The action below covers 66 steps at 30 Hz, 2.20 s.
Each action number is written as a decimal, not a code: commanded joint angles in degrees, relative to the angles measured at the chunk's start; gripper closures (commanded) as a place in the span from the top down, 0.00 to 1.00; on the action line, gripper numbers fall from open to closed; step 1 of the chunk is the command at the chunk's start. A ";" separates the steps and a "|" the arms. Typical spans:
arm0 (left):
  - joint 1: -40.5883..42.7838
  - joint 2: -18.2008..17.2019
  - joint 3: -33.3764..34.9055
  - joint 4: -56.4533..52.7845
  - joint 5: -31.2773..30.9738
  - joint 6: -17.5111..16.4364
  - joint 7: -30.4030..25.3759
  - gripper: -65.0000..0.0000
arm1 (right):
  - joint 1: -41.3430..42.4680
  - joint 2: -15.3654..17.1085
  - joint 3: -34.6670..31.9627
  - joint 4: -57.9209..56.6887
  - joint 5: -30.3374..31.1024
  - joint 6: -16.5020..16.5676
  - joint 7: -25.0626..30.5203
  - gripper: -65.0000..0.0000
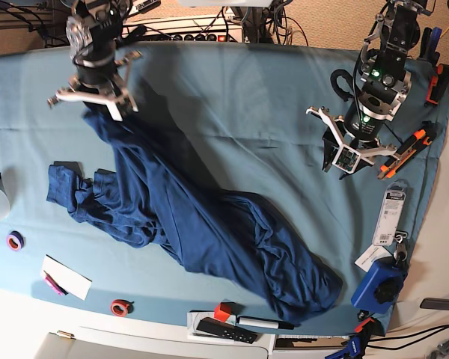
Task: Layout the t-shirt on the table in an organized manner, then fold the t-shirt properly
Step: 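Lift and drag the shirt away from the left gripper, then reach the right gripper into the shirt's crumpled middle and grasp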
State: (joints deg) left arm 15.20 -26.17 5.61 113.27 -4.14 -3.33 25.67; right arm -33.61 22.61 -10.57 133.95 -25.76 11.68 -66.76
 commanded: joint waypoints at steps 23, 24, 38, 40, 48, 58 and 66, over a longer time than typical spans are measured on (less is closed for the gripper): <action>-1.09 -0.50 -0.22 0.87 -0.04 0.24 -1.66 0.31 | -14.47 2.78 29.57 1.05 -4.44 -14.95 -3.52 0.05; -1.09 -0.50 -0.22 0.87 -0.02 0.24 -1.66 0.31 | -14.47 2.78 29.70 1.05 -3.30 -14.62 -3.52 0.14; -1.07 -0.48 -0.22 0.87 -0.66 0.24 -1.64 0.31 | -10.84 2.78 29.70 1.05 -1.79 -12.90 4.26 0.36; -1.09 -0.48 -0.22 0.87 -0.63 0.22 -1.66 0.31 | -8.04 2.80 29.70 1.05 3.26 -12.66 7.96 0.36; -1.07 -0.48 -0.22 0.87 -0.63 0.24 -1.62 0.31 | 8.70 -1.75 28.41 1.05 25.20 0.92 21.94 0.36; -1.07 -0.46 -0.22 0.87 -0.63 0.24 -1.64 0.31 | 29.03 -10.75 15.45 -15.65 27.47 0.50 26.05 0.36; -1.07 -0.46 -0.22 0.87 -0.61 0.24 -1.66 0.31 | 51.56 -15.82 5.97 -44.48 29.75 0.50 29.29 0.36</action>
State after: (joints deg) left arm 14.52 -26.20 5.65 113.23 -4.78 -3.33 25.39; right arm 16.62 6.48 -4.78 88.16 3.84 12.47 -38.94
